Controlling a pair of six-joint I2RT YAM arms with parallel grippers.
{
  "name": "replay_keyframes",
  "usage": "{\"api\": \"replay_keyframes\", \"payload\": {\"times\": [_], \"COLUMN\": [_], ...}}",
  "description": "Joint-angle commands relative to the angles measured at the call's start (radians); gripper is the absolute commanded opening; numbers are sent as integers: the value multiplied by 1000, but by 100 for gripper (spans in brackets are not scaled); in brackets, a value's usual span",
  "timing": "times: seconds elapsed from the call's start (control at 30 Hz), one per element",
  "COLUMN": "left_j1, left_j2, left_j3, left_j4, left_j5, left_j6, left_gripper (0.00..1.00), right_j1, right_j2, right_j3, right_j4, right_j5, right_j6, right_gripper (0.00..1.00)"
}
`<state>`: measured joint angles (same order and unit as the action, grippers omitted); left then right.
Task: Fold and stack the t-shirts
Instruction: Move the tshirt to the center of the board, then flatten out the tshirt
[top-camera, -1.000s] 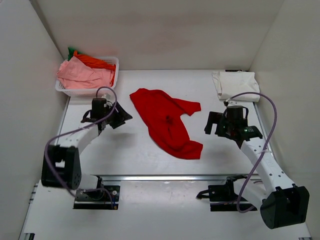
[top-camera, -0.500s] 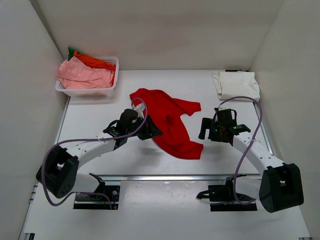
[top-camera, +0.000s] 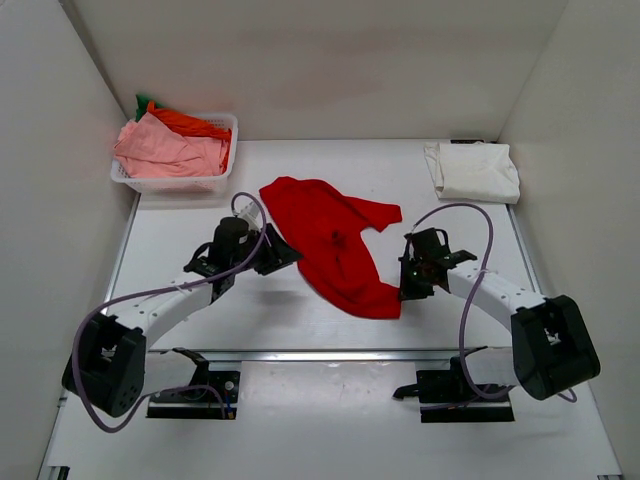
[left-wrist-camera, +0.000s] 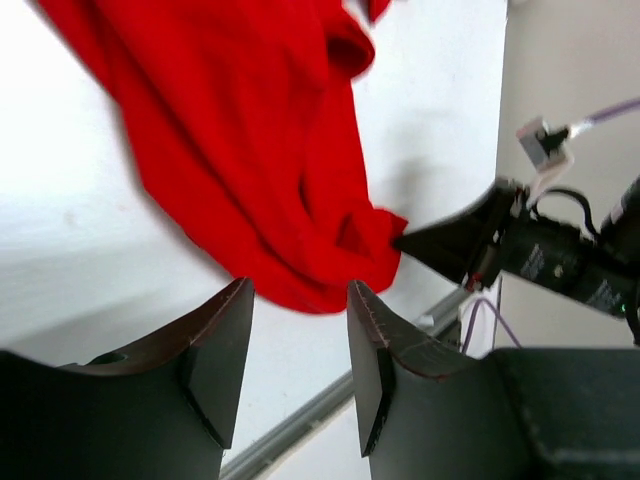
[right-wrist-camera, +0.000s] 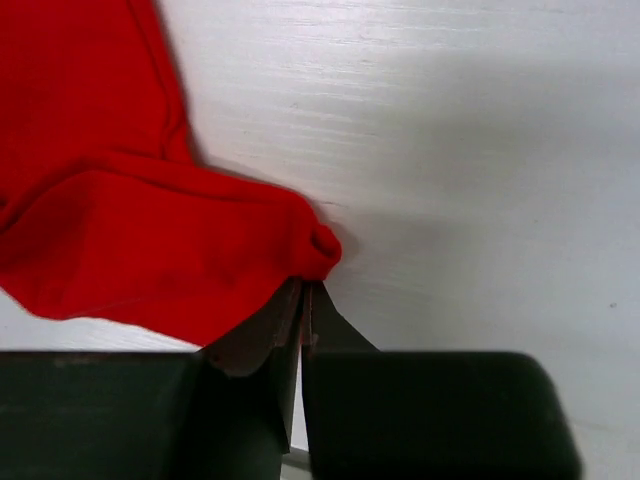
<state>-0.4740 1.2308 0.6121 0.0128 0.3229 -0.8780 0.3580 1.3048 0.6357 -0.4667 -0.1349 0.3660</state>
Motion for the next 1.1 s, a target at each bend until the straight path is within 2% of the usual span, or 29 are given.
{"api": "replay_keyframes", "payload": {"times": [0.0, 0.13, 0.23, 0.33, 0.4, 0.6, 0.73, 0.87, 1.0, 1.03, 1.07], "left_j1": [57, 97, 86, 69, 51, 31, 8, -2, -14, -11, -15], "left_j2": [-65, -64, -38, 63, 154, 401, 585, 656, 694, 713, 723], "left_j3": [0, 32, 66, 168, 289, 526, 685, 709, 684, 695, 706], "left_j4": [-39, -82, -77, -94, -105, -128, -244, -306, -321, -335, -343], "left_j5": [5, -2, -36, -33, -16, -5, 5, 2, -1, 4, 30], "left_j6": [57, 119, 154, 189, 197, 185, 240, 241, 232, 235, 241], "left_gripper": [53, 53, 57, 58, 59, 59, 58, 52, 56, 53, 34], "right_j1": [33, -5, -45, -42, -22, -24, -56, -82, -80, -80, -76], "right_j2": [-91, -189, -222, -225, -245, -312, -358, -369, -358, -349, -349], "right_j3": [106, 232, 298, 329, 312, 208, 135, 124, 127, 130, 130], "right_j4": [-35, -59, -78, -104, -101, -131, -147, -162, -145, -150, -147], "right_j5": [29, -15, -55, -59, -66, -86, -101, -115, -123, -121, -117], "right_j6": [1, -4, -22, -47, -53, -50, -58, -65, -68, -68, -70], "right_gripper": [0, 0, 0, 0, 0, 0, 0, 0, 0, 0, 0]}}
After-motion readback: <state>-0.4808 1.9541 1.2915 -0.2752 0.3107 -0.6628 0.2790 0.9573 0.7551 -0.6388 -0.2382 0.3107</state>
